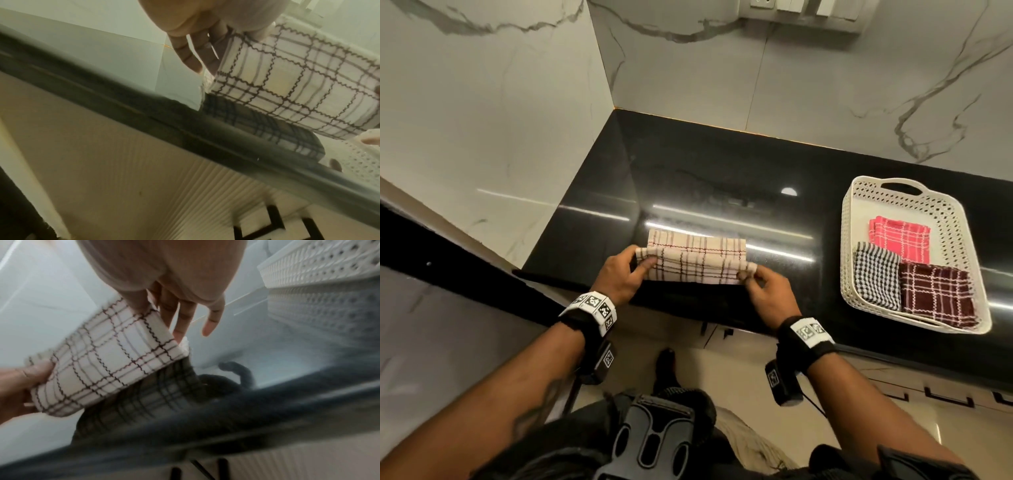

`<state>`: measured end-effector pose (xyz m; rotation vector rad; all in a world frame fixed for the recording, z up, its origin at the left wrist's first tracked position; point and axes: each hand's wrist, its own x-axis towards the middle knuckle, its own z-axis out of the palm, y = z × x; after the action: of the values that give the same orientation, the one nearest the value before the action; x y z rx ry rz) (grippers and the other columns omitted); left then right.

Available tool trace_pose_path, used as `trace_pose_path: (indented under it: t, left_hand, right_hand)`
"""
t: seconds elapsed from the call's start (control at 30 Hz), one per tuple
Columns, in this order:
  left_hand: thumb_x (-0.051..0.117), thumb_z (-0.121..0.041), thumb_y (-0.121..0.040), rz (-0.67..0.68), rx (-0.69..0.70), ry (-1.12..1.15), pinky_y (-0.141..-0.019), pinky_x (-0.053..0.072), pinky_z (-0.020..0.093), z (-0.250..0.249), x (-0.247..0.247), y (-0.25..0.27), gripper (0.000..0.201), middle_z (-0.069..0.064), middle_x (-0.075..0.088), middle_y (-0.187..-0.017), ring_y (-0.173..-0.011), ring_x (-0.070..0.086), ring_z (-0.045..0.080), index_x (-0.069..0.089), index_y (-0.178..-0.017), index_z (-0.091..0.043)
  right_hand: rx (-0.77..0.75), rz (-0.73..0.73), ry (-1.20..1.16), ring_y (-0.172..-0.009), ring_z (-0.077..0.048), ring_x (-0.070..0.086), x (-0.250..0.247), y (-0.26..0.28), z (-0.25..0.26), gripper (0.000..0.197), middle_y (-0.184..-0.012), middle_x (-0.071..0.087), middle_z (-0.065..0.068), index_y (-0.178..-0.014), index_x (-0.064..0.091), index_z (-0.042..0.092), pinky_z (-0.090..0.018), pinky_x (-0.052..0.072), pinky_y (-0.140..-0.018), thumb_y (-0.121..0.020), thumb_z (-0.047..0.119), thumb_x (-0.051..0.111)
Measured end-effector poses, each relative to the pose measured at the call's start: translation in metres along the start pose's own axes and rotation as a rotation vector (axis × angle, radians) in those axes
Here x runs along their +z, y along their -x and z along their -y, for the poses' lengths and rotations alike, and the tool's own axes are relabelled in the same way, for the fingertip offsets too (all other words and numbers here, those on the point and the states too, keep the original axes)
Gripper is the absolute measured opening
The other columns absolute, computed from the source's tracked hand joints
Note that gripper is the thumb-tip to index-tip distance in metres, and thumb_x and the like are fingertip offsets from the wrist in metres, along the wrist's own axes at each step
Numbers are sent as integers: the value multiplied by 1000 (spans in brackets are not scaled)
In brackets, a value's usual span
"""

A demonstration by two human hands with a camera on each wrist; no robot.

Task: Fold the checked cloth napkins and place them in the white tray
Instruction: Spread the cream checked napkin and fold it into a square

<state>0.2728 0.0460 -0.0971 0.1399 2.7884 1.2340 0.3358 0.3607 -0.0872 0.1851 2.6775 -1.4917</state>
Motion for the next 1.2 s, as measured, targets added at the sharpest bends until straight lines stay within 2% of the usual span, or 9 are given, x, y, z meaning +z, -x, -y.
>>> trace_pose_path:
  t: [0.1,0.27,0.4,0.6,0.87,0.97,1.03,1.13,1.2]
  left_hand:
    - [51,-56,-96,1,-59,-49,-80,55,40,-4,6,-27,38,3,73,-95,-89,69,25,61,-105,-20]
    - [40,-50,-102,109,-172,-263,-79,50,43,0,20,-57,40,20,67,-104,-95,63,41,51,-103,-12]
    - [34,-47,-104,120,-172,-390,-78,47,44,-1,25,-60,38,20,67,-106,-96,62,42,47,-105,-11]
    - [33,-52,-103,139,-216,-425,-80,48,45,-4,28,-66,41,17,67,-110,-99,63,42,46,-113,-14]
    - [39,-50,-101,100,-285,-425,-82,47,45,-21,24,-65,38,15,65,-111,-101,63,39,42,-112,-14]
    - [50,-41,-98,-64,-42,-471,-83,47,47,-28,24,-54,40,13,58,-116,-102,58,34,43,-122,-11]
    - [55,-33,-94,-83,231,-510,-91,44,47,-33,33,-46,42,12,55,-123,-107,54,32,48,-129,-10]
    - [38,-35,-99,170,493,-697,-119,26,47,-33,54,-40,55,11,40,-154,-143,36,32,40,-148,-9]
    - [12,-52,-98,342,418,-846,-124,8,46,-22,61,-41,71,7,13,-166,-153,7,25,19,-157,-14]
  right_hand:
    - [139,-85,45,-91,-16,69,3,-38,10,21,-96,75,0,-99,71,15,-37,54,-86,-98,30,57]
    - [311,-73,209,-98,-31,65,17,-75,5,23,-104,71,-15,-94,65,9,-32,47,-79,-101,25,51]
    - [379,-50,346,-102,-34,63,22,-81,5,22,-110,68,-17,-98,60,8,-33,43,-78,-102,22,45]
    - [423,-53,426,-103,-35,65,27,-81,10,24,-113,67,-17,-112,58,7,-40,52,-87,-102,23,42]
    - [456,-48,421,-102,-36,63,23,-86,12,29,-115,66,-18,-110,56,5,-45,53,-89,-101,27,41]
    - [243,-105,597,-109,-32,55,29,-78,23,24,-119,57,-10,-114,49,10,-49,46,-95,-96,25,43]
    - [40,-12,728,-130,-34,42,41,-73,37,38,-138,46,-11,-132,43,12,-54,34,-108,-95,23,41]
    - [-100,329,735,-153,-27,-4,66,-73,47,63,-167,-1,-6,-158,10,14,-59,3,-121,-103,33,33]
    - [-101,472,801,-151,-24,-19,73,-75,37,69,-164,-19,-2,-159,-6,19,-58,-6,-121,-104,46,26]
